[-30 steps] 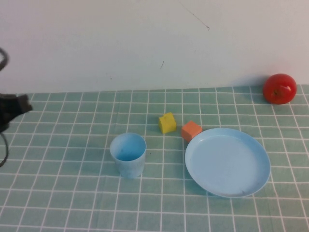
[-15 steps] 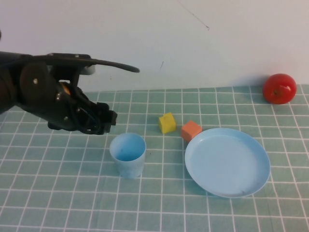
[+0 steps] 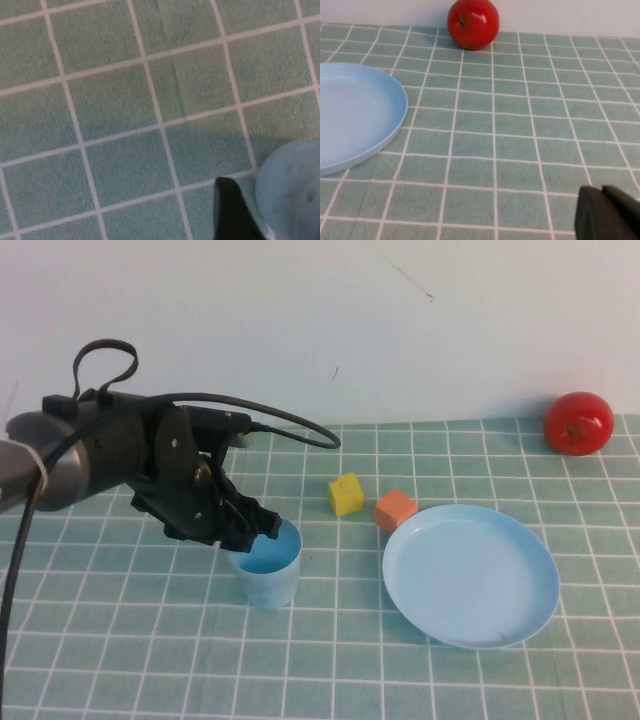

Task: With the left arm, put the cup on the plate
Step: Pick up the cup from the table, then place the cup on the plate

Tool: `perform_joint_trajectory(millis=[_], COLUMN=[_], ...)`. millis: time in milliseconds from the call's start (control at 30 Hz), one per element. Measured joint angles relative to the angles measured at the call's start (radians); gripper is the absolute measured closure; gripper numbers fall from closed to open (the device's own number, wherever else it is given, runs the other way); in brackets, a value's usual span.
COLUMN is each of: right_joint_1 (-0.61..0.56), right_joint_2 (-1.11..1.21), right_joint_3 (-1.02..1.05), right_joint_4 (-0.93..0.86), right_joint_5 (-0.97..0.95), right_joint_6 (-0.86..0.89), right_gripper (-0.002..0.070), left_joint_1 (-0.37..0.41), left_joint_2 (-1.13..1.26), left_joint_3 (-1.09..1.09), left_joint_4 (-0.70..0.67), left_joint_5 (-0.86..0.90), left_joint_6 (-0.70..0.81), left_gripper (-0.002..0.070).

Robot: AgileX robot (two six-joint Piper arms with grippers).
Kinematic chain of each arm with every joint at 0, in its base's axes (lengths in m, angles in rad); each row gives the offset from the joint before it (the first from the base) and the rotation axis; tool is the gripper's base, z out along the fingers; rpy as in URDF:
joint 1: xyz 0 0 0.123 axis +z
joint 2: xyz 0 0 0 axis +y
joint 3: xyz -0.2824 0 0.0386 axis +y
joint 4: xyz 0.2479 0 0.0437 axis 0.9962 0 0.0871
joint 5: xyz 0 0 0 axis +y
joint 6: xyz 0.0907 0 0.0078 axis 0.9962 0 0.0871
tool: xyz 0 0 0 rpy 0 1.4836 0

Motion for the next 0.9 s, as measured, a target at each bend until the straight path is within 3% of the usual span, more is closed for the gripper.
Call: perform_joint_trajectory(millis=[167, 267, 400, 567, 767, 900], right_joint_1=[0.0, 0.0, 0.0, 0.0, 0.0, 0.0], right_joint_2=[0.0, 0.0, 0.0, 0.0, 0.0, 0.0], right_joint_3=[0.0, 0.0, 0.0, 0.0, 0.0, 0.0], right_joint_4=[0.0, 0.0, 0.0, 0.0, 0.0, 0.0], right_joint_5=[0.0, 0.0, 0.0, 0.0, 0.0, 0.0], right_joint_6=[0.0, 0.0, 0.0, 0.0, 0.0, 0.0], right_gripper=[0.0678, 0.0678, 0.0678, 0.0678, 0.0678, 0.0678], left_joint_1=[0.0, 0.0, -0.014, -0.106, -0.257, -0.299], left_joint_2=[0.019, 0.019, 0.019, 0.019, 0.036, 0.085], left_joint_3=[-0.002, -0.026, -0.099, -0.186, -0.207, -0.209], left_joint_4=[-0.046, -0.11, -0.273, -0.463, -0.479, -0.479], left_joint_5=[-0.002, 0.017, 0.097, 0.103, -0.043, -0.096], left_joint_6=[0.029, 0.033, 0.124, 0.208, 0.288, 0.294], left_gripper=[0.0577, 0.0644, 0.0659, 0.0659, 0.0659, 0.0659])
